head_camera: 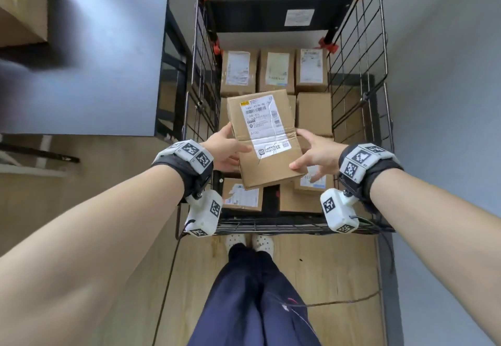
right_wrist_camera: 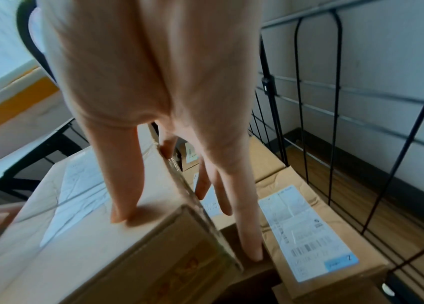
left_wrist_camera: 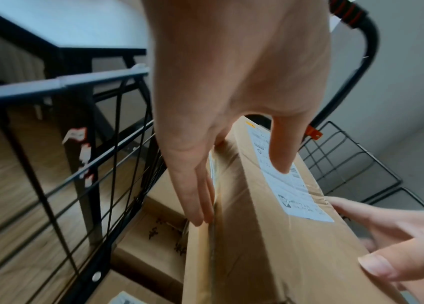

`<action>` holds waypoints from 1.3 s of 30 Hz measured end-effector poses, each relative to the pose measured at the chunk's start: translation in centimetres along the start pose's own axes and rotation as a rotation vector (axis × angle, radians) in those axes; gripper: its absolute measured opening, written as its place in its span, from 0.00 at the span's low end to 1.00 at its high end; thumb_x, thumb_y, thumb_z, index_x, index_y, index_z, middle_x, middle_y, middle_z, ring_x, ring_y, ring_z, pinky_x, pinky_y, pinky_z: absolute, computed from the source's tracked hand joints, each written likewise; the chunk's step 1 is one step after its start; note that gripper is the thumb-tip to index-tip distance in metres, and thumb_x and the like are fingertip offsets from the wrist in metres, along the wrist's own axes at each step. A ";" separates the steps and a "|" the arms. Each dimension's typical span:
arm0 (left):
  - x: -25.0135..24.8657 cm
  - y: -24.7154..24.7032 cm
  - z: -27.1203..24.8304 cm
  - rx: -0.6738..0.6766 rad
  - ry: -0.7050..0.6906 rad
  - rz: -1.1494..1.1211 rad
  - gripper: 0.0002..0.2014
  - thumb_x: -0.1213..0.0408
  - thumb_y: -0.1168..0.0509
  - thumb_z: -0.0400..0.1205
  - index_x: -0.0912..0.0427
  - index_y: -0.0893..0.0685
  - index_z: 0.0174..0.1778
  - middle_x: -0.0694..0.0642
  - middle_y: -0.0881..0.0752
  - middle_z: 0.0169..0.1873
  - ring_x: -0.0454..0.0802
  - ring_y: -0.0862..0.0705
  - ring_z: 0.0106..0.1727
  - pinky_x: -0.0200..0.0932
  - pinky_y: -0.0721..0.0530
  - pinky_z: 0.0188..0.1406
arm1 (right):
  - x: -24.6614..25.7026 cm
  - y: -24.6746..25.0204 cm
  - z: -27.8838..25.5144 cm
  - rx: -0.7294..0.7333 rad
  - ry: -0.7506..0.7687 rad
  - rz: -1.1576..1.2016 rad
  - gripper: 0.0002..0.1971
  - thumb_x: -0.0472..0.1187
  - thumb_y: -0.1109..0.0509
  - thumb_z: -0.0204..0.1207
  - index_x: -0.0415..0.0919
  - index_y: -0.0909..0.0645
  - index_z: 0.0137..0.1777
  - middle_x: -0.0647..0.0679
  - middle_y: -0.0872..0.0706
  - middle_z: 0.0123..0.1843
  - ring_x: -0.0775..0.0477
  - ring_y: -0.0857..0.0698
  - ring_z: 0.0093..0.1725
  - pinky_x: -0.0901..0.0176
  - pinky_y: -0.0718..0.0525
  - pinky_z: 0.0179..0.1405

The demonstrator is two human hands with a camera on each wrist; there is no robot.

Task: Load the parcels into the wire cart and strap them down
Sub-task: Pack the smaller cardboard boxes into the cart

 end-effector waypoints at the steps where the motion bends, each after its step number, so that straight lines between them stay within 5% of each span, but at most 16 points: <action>1: 0.4 0.0 0.8 -0.007 0.033 -0.036 0.42 0.71 0.33 0.79 0.39 0.49 0.81 0.67 0.16 0.58 0.62 0.14 0.56 0.54 0.15 0.50 | -0.2 0.0 0.9 0.018 -0.004 0.029 0.50 0.25 0.24 0.67 0.65 0.45 0.79 0.43 0.26 0.71 0.33 0.26 0.70 0.22 0.22 0.56; 3: 1.4 -0.1 2.4 -0.012 0.085 -0.081 0.40 0.68 0.32 0.79 0.41 0.49 0.80 0.70 0.16 0.57 0.64 0.15 0.56 0.58 0.17 0.54 | -0.6 0.1 2.7 -0.006 0.023 0.054 0.48 0.28 0.24 0.69 0.64 0.44 0.79 0.43 0.23 0.70 0.36 0.24 0.69 0.27 0.21 0.61; 5: 2.2 -0.1 4.0 -0.009 0.080 -0.091 0.38 0.67 0.33 0.80 0.43 0.47 0.79 0.66 0.16 0.57 0.59 0.14 0.54 0.53 0.18 0.47 | -1.1 0.4 4.4 -0.045 0.068 0.052 0.46 0.31 0.24 0.70 0.63 0.43 0.79 0.42 0.21 0.68 0.39 0.21 0.67 0.31 0.20 0.63; 9: 3.3 0.1 6.7 -0.035 0.051 -0.168 0.29 0.72 0.37 0.81 0.54 0.38 0.77 0.53 0.16 0.57 0.49 0.14 0.51 0.46 0.17 0.45 | -2.0 0.7 6.6 -0.035 0.095 0.160 0.43 0.25 0.29 0.73 0.63 0.40 0.78 0.40 0.19 0.64 0.40 0.18 0.61 0.39 0.13 0.48; 12: 3.3 0.1 7.8 -0.042 0.044 -0.233 0.25 0.73 0.37 0.82 0.58 0.35 0.73 0.56 0.17 0.60 0.49 0.13 0.49 0.42 0.16 0.34 | -2.3 1.0 7.8 -0.047 0.120 0.167 0.42 0.23 0.31 0.73 0.62 0.39 0.78 0.40 0.21 0.64 0.39 0.18 0.62 0.35 0.13 0.49; 14: 3.2 0.2 8.4 -0.057 0.052 -0.283 0.30 0.74 0.37 0.81 0.52 0.41 0.76 0.59 0.16 0.59 0.53 0.11 0.48 0.46 0.12 0.35 | -2.6 1.3 8.4 -0.055 0.117 0.130 0.42 0.22 0.31 0.73 0.62 0.37 0.77 0.42 0.22 0.65 0.39 0.18 0.62 0.31 0.15 0.52; 17: 3.2 0.5 8.9 -0.061 0.039 -0.263 0.49 0.71 0.35 0.81 0.31 0.66 0.78 0.60 0.17 0.63 0.58 0.11 0.51 0.58 0.16 0.56 | -2.9 1.6 8.7 -0.054 0.135 0.069 0.41 0.23 0.30 0.72 0.61 0.37 0.77 0.45 0.21 0.64 0.41 0.17 0.60 0.35 0.13 0.50; 19: 3.0 0.5 9.0 -0.046 0.028 -0.228 0.50 0.68 0.35 0.82 0.26 0.68 0.75 0.59 0.14 0.59 0.58 0.11 0.52 0.58 0.18 0.53 | -3.1 1.9 8.6 -0.069 0.144 0.055 0.41 0.24 0.28 0.71 0.61 0.36 0.77 0.46 0.22 0.63 0.44 0.17 0.58 0.38 0.12 0.48; 23: 2.4 0.7 8.6 -0.079 0.037 -0.179 0.39 0.63 0.33 0.81 0.29 0.51 0.77 0.63 0.14 0.57 0.59 0.13 0.55 0.61 0.18 0.54 | -3.3 2.4 8.0 -0.091 0.151 0.063 0.41 0.23 0.28 0.70 0.60 0.33 0.76 0.47 0.23 0.65 0.44 0.19 0.61 0.39 0.12 0.50; 26: 1.9 0.9 8.2 -0.162 0.075 -0.173 0.24 0.61 0.33 0.81 0.47 0.36 0.69 0.64 0.18 0.61 0.58 0.14 0.55 0.59 0.16 0.58 | -3.2 2.7 7.5 -0.087 0.154 0.033 0.38 0.22 0.29 0.70 0.56 0.29 0.74 0.48 0.24 0.66 0.43 0.21 0.63 0.46 0.12 0.47; 30: 1.6 1.2 8.1 -0.292 0.099 0.213 0.23 0.55 0.31 0.78 0.61 0.33 0.60 0.58 0.19 0.53 0.46 0.15 0.44 0.38 0.14 0.29 | -2.6 2.9 7.4 -0.082 0.212 -0.087 0.34 0.22 0.25 0.66 0.52 0.22 0.69 0.49 0.20 0.65 0.44 0.21 0.66 0.47 0.14 0.54; 34: 2.3 1.7 8.3 -0.261 0.201 0.578 0.32 0.46 0.29 0.75 0.62 0.31 0.67 0.54 0.18 0.51 0.48 0.17 0.45 0.45 0.13 0.39 | -2.4 2.8 7.9 -0.094 0.208 -0.199 0.31 0.27 0.21 0.64 0.49 0.19 0.66 0.49 0.19 0.66 0.47 0.23 0.68 0.48 0.25 0.72; 37: 3.1 1.0 8.1 -0.143 0.238 0.656 0.37 0.51 0.29 0.76 0.55 0.39 0.76 0.54 0.22 0.63 0.48 0.21 0.49 0.47 0.15 0.42 | -2.6 2.9 8.1 -0.134 0.156 -0.182 0.33 0.28 0.22 0.66 0.44 0.23 0.72 0.47 0.23 0.72 0.46 0.23 0.69 0.60 0.28 0.68; 39: 3.8 0.3 8.1 -0.074 0.290 0.595 0.34 0.54 0.29 0.76 0.55 0.38 0.75 0.55 0.23 0.66 0.51 0.19 0.52 0.51 0.12 0.44 | -2.9 3.2 8.3 -0.219 0.078 -0.100 0.39 0.31 0.21 0.66 0.42 0.30 0.77 0.44 0.24 0.73 0.44 0.22 0.69 0.59 0.28 0.65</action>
Point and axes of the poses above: each hand's wrist, its own z-axis towards the middle knuckle, its own y-axis out of the back of the hand, x = y × z, the point moved 3 cm from there along z, towards the middle knuckle
